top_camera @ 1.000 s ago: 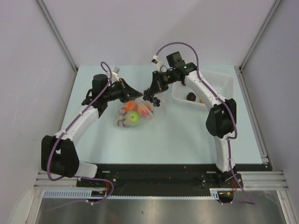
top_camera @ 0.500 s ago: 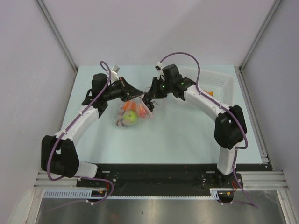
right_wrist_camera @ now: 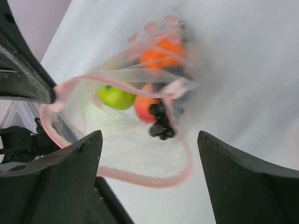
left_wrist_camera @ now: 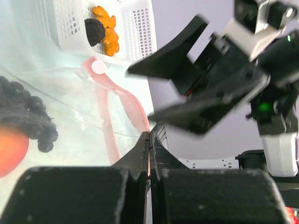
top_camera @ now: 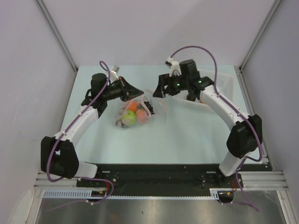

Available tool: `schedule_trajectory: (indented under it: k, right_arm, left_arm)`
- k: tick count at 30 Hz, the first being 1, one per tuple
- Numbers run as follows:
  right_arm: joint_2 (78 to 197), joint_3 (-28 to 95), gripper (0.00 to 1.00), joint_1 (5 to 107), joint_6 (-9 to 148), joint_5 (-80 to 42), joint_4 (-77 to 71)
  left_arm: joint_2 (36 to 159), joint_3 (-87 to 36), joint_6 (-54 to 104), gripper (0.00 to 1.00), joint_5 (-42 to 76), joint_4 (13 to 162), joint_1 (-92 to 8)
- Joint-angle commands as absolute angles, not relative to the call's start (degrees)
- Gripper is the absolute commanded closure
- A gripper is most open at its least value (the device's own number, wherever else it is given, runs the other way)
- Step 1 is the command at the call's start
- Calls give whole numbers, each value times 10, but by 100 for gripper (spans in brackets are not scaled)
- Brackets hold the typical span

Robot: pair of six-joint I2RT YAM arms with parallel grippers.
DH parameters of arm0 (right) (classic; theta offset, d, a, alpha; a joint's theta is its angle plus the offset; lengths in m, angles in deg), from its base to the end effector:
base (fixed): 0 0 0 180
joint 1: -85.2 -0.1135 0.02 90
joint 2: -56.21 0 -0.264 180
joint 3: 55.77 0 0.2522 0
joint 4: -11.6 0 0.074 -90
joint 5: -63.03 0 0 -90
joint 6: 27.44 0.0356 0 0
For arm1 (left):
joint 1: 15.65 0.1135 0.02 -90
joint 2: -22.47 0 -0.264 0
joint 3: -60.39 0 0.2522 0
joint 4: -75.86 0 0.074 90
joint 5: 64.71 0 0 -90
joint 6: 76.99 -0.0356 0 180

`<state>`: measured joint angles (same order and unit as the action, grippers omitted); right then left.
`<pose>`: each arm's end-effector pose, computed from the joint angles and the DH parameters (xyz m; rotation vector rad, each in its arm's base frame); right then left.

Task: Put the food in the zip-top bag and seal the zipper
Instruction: Place the fake fruit in the zipper food storage bag, then pick up the fake fruit from the bin.

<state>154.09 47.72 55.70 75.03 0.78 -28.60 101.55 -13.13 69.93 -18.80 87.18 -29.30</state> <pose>0.3348 0.2085 0.3398 -0.6166 2.1639 0.9342 0.3015 -0.0987 0.3194 -0.1791 2.0802 -1.5176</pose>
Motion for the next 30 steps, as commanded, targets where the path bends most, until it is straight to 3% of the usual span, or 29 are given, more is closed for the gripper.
schedule_trajectory:
  k: [1, 10, 22, 27, 30]
  right_arm:
    - [1506, 513, 13, 656, 646, 58, -325]
    - [1618, 552, 7, 742, 453, -129, -378]
    - [1771, 604, 7, 752, 417, -179, -366]
    - [1794, 592, 13, 753, 409, -187, -354]
    - [1800, 593, 23, 753, 409, -183, -349]
  left_arm:
    - [1009, -153, 695, 100, -188, 849, -294]
    - [1025, -168, 692, 100, -182, 851, -294]
    - [1027, -172, 677, 100, -176, 863, -295]
    - [1027, -174, 671, 100, -174, 867, -294]
    - [1029, -174, 670, 100, -172, 869, -294]
